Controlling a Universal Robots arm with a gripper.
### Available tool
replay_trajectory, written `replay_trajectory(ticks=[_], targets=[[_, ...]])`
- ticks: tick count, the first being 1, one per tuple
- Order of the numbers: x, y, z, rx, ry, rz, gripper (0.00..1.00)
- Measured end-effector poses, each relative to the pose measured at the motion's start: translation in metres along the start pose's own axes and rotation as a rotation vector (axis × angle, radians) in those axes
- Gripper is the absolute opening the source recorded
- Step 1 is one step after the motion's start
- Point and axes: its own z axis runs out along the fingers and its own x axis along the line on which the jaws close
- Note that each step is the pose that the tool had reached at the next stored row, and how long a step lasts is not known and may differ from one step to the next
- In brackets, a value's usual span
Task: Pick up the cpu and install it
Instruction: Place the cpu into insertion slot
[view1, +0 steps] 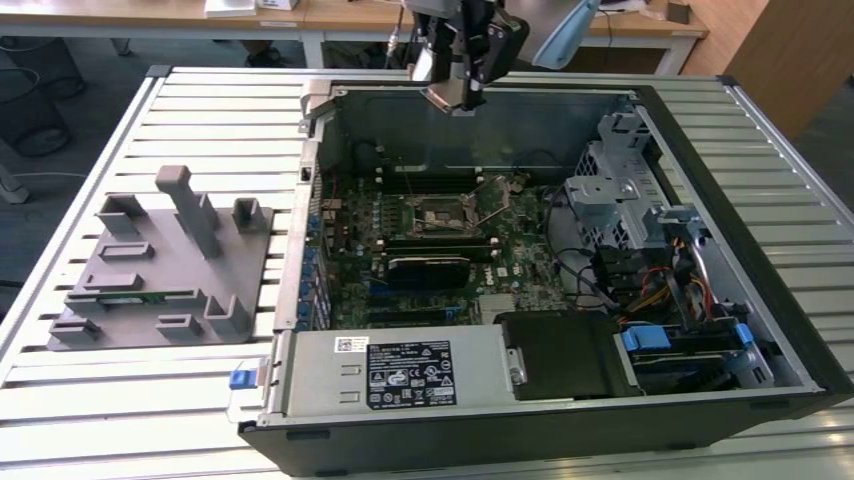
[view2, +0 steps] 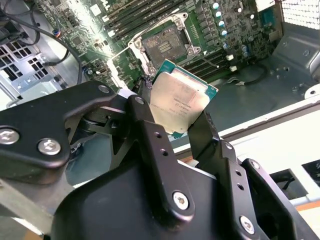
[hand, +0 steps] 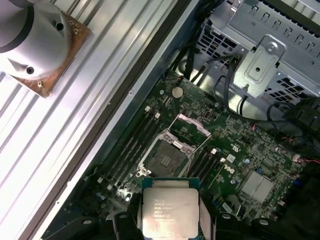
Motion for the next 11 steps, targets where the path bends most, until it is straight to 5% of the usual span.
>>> replay_trajectory(ticks=[11], targets=[[0.0028,0.0017,0.0018,-0.0005,-0.0035,0.084,0.54]])
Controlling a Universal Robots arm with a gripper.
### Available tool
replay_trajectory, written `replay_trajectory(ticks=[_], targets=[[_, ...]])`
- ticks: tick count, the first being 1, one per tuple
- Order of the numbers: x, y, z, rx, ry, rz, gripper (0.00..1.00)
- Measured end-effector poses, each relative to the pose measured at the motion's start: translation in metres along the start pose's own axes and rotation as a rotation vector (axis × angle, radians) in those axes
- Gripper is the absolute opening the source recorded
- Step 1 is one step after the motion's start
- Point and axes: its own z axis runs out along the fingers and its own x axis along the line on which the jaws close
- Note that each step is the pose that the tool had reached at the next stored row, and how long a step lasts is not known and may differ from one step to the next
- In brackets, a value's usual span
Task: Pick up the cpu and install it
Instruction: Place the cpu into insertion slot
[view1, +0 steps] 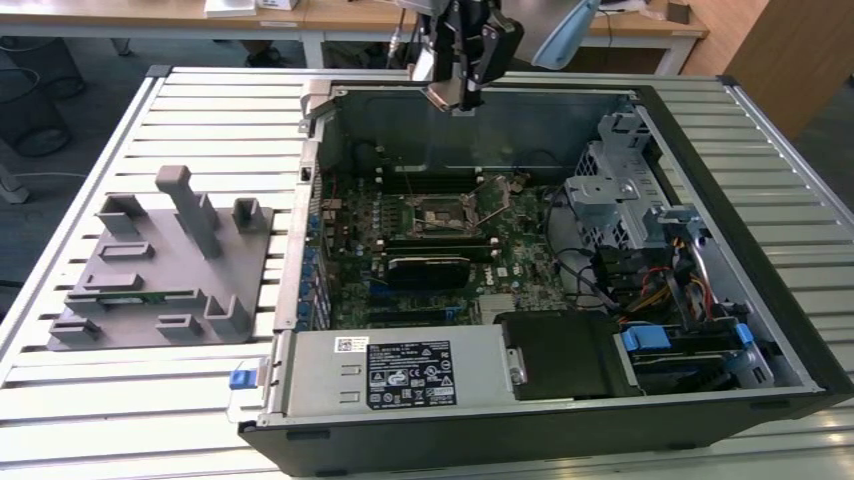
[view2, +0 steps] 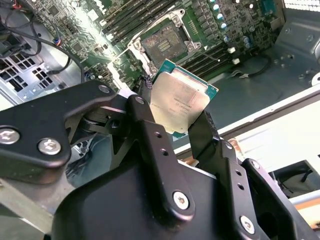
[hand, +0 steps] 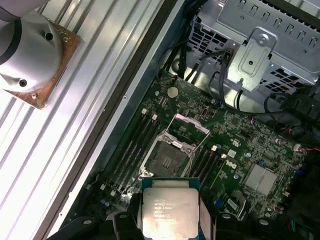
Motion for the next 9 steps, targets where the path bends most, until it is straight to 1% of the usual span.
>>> replay_trajectory(ticks=[9], targets=[[0.0004,0.0001,0.0014,-0.0002,-0.0016,0.046,0.54]])
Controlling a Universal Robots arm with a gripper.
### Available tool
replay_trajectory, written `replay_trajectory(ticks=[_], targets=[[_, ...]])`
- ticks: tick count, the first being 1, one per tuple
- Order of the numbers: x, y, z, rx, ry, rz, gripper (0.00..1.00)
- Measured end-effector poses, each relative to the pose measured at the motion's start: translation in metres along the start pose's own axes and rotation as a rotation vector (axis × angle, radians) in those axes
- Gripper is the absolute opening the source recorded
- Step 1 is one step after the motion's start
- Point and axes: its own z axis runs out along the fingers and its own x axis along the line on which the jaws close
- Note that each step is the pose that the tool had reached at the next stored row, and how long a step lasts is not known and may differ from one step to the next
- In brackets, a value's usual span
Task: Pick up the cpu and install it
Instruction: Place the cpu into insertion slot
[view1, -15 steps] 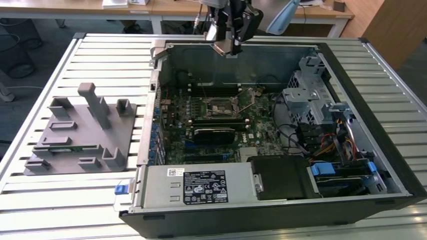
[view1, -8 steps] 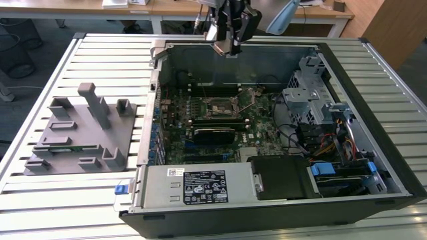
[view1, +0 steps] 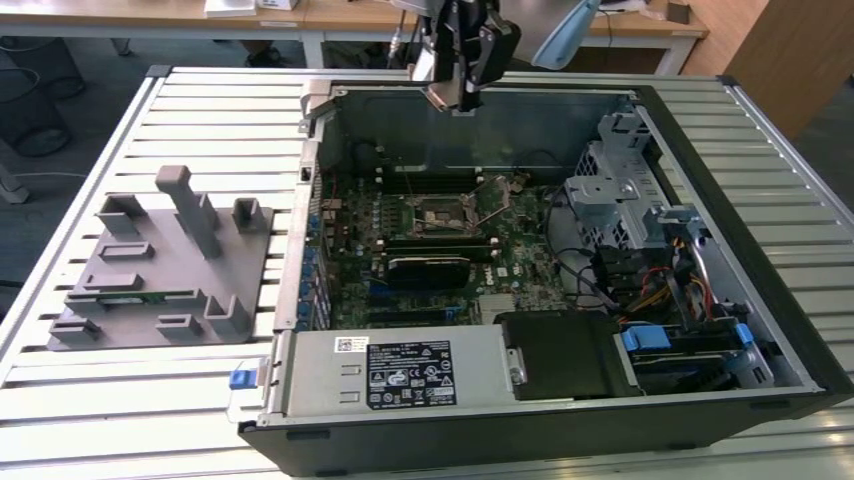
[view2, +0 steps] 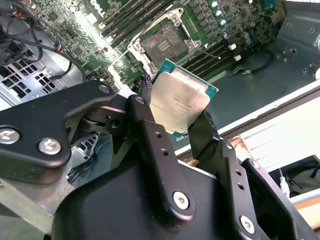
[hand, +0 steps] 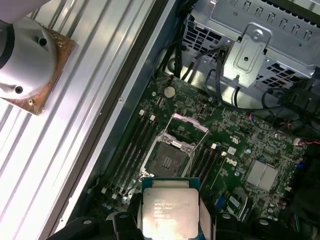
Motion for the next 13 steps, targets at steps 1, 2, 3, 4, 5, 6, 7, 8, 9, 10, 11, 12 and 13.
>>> replay_trajectory(ticks=[1,2,3,4,5,6,7,8,9,10,11,12,13], targets=[[0.0001,0.0001,0.0001,-0.0001,-0.0002,0.004,0.54],[0.0003,0.0001,0.0003,-0.0001,-0.0003,0.009,0.54],[0.0005,0.0001,0.0005,-0.0002,-0.0004,0.014,0.54],[0.0008,0.0000,0.0006,-0.0002,-0.0007,0.022,0.54],[0.0012,0.0000,0.0007,-0.0003,-0.0010,0.029,0.54],[0.0015,0.0000,0.0009,-0.0003,-0.0012,0.038,0.54],[0.0018,0.0000,0.0010,-0.0004,-0.0015,0.047,0.54],[0.0020,0.0000,0.0012,-0.0005,-0.0018,0.056,0.54],[0.0022,-0.0001,0.0014,-0.0007,-0.0019,0.064,0.54],[0.0024,-0.0003,0.0016,-0.0007,-0.0023,0.072,0.54],[0.0027,-0.0004,0.0017,-0.0006,-0.0026,0.080,0.54],[0.0029,-0.0005,0.0018,-0.0007,-0.0029,0.088,0.54],[0.0030,-0.0005,0.0020,-0.0007,-0.0031,0.096,0.54]])
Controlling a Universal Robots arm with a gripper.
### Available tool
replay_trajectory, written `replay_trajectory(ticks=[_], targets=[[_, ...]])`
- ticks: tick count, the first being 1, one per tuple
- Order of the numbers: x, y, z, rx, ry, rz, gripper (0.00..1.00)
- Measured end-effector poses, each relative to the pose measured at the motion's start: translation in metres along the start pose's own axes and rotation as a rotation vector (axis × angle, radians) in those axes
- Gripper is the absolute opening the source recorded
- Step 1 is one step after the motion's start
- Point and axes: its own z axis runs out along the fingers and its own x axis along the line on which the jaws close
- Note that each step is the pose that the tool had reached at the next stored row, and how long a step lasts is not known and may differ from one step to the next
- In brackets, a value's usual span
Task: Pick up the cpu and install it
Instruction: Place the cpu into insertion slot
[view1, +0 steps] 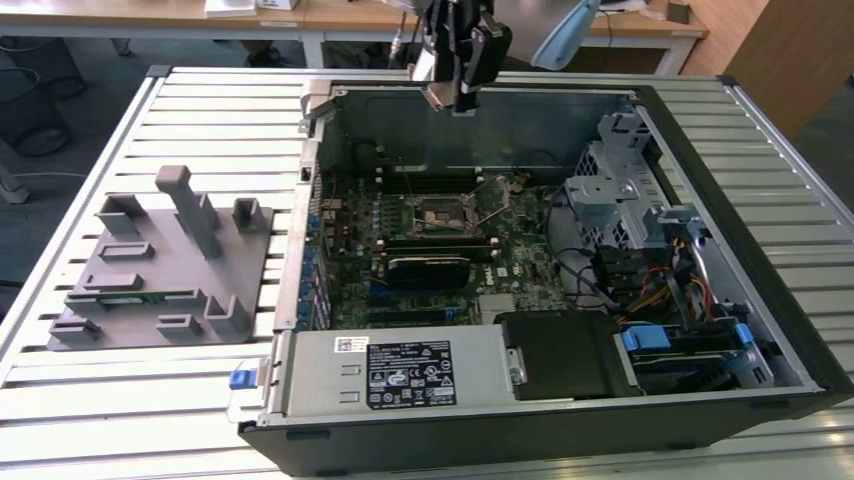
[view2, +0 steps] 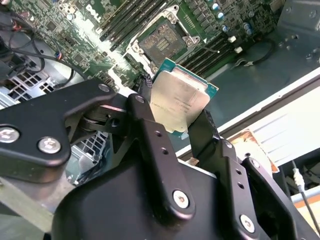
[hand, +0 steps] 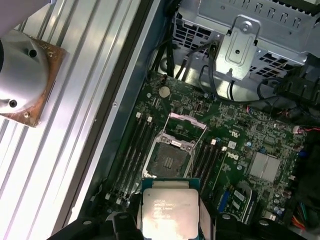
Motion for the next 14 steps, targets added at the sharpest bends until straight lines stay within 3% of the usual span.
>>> replay_trajectory(ticks=[14], targets=[[0.0005,-0.0005,0.0058,-0.0014,-0.0070,0.211,0.54]])
